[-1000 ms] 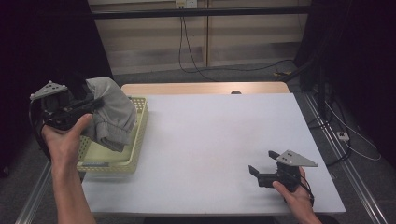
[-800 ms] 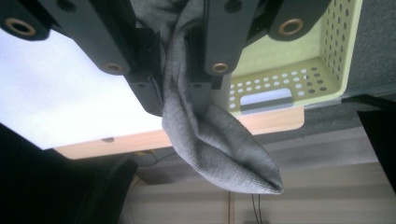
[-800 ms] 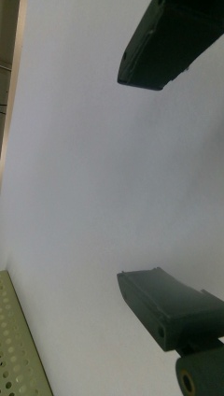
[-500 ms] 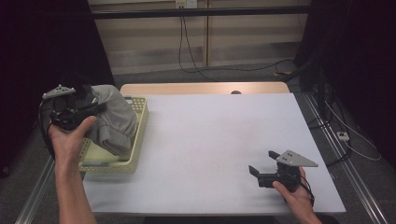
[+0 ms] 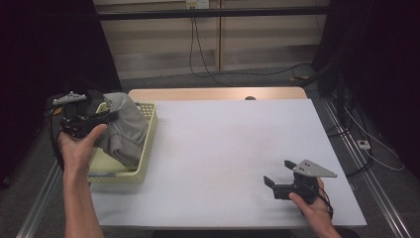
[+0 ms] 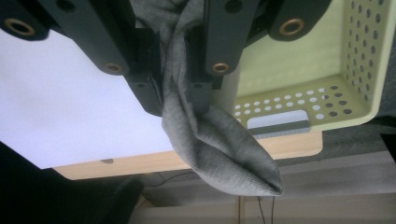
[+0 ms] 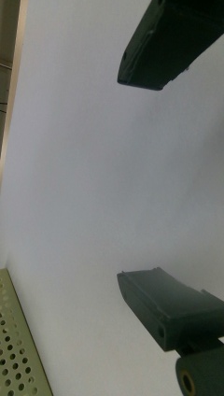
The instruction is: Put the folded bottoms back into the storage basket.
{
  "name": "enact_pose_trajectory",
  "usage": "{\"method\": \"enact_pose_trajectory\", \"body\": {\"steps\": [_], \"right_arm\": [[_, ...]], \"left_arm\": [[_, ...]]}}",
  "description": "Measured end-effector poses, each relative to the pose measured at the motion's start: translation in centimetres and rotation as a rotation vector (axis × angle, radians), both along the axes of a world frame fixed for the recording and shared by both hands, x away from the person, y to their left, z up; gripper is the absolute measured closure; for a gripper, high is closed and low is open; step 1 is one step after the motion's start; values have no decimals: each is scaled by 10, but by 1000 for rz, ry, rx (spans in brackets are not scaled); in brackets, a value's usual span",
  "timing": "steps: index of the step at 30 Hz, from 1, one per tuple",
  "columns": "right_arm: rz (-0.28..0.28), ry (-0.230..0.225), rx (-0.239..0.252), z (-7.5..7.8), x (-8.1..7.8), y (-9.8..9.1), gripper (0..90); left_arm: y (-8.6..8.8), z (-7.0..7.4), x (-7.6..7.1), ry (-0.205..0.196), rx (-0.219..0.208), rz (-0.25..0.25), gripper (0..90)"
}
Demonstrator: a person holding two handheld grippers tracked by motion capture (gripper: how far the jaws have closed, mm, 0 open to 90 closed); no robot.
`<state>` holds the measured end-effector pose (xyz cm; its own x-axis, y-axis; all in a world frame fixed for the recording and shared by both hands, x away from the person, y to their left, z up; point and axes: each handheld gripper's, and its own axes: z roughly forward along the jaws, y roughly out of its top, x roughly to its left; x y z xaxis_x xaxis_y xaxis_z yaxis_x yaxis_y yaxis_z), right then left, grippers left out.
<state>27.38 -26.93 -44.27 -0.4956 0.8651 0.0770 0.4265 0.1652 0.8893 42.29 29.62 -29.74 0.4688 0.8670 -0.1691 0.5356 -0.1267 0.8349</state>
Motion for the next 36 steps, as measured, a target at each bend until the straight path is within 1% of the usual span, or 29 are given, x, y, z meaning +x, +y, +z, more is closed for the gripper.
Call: {"method": "enact_pose_trajectory", "body": {"steps": [2, 5, 8, 10, 14, 19, 21, 23, 29, 36], "right_arm": [[-3, 1, 3, 0, 0, 0, 52], [-1, 0, 1, 0, 0, 0, 52], [-2, 1, 0, 0, 0, 0, 52], [-3, 1, 0, 0, 0, 0, 52], [-3, 0, 0, 0, 0, 0, 52], [-3, 2, 2, 0, 0, 0, 52], [-4, 3, 1, 0, 0, 0, 51], [-3, 3, 2, 0, 0, 1, 51], [-2, 4, 0, -1, 1, 1, 52], [-2, 4, 0, 0, 1, 1, 51]], "left_arm": [[-1, -3, 2, 10, 6, 2, 781], [-3, -9, 7, 31, 30, 7, 780], [-3, -14, 10, 41, 46, 9, 778], [-1, -16, 11, 48, 61, 20, 776], [4, -18, 12, 56, 73, 42, 773], [9, -18, 11, 60, 129, 86, 771], [11, -18, 10, 64, 167, 107, 771], [14, -20, 10, 69, 183, 124, 771], [21, -23, 11, 78, 171, 145, 771], [23, -27, 13, 88, 201, 170, 772]]}}
